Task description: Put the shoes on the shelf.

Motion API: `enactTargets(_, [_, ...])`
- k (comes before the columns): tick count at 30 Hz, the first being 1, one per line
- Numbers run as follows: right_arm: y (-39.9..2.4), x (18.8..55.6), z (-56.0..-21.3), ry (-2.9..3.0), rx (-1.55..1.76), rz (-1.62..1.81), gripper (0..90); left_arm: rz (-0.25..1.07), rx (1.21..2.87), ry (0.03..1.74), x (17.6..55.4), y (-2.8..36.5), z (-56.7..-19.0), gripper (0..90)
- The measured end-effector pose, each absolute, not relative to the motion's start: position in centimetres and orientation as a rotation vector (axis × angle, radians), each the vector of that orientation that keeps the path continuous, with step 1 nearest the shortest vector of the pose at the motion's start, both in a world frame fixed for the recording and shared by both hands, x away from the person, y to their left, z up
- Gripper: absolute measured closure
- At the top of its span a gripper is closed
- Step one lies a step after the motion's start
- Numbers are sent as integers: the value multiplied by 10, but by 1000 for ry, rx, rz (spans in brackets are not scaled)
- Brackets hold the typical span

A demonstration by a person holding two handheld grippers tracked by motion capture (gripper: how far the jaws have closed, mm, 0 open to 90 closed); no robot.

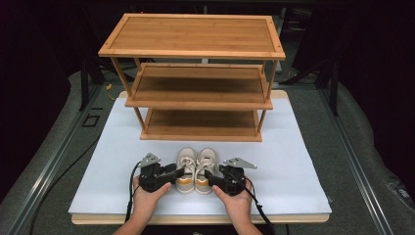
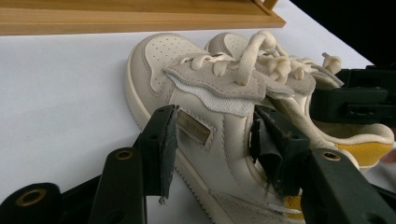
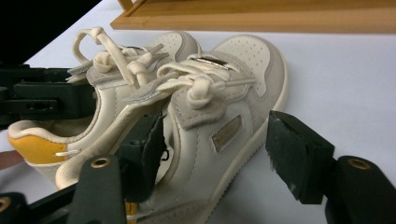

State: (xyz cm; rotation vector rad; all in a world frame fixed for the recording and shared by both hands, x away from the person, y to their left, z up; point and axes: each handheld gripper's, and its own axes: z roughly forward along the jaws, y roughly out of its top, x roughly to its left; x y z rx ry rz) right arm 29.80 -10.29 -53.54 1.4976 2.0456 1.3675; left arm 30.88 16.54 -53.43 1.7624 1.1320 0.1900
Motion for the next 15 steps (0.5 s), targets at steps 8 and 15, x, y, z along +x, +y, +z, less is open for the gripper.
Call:
enactTargets(8, [-99, 296, -537, 2022, 1463, 1365, 446, 188, 1721, 1157, 307, 164, -537, 506])
enactTargets(15, [-95, 298, -537, 2021, 1518, 1362, 466, 182, 1693, 1178, 310, 162, -542, 468])
